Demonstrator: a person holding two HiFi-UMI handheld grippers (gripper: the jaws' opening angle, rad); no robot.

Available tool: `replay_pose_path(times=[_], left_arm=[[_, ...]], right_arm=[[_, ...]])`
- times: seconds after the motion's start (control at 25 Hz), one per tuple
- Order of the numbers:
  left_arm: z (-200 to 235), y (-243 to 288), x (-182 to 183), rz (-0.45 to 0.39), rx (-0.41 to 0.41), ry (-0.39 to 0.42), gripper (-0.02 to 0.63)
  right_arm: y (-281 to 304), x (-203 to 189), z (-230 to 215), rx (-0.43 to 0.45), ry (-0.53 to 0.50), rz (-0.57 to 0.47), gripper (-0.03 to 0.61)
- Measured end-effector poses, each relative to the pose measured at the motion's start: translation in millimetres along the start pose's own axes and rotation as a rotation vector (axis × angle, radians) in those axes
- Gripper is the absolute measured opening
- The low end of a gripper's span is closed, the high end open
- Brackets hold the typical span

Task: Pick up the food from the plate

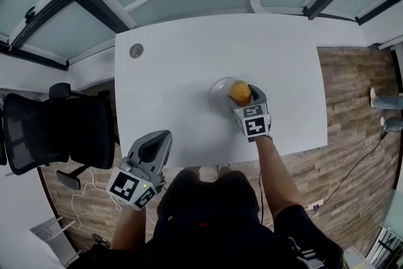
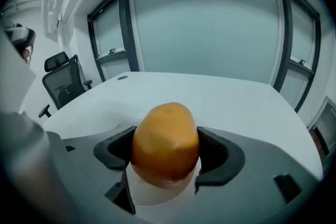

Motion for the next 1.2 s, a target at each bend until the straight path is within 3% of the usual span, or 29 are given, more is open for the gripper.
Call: replay_pose_path(times=[0.28,0.84,1.2], left_arm=[[-9.8,-5.2,17.9,-0.047,-0.034,0.051,0.023],[-46.8,-19.4,90.4,-0.214,-0.128,0.23,0.023],[-59.6,-37.0,117.8,-0.3,-0.13,0.274,0.023]], right_arm=[[-64.7,15.6,8.1,-0.013,-0.016,-0.167,0.371],[-273.8,43.2,26.0,-0.105,-0.018,-0.546,0.371],[-345.9,40.8,39.8,-0.178,-0.062,-0.696,0.371]])
Point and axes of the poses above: the fingertips, and each gripper's own axes: y forward along the fingers, z to its left, x out of its top, the point moved 10 cm from there along -y, backward along the fingers, and after that the axes turned 15 degrees about z, right-handed, at the moved point
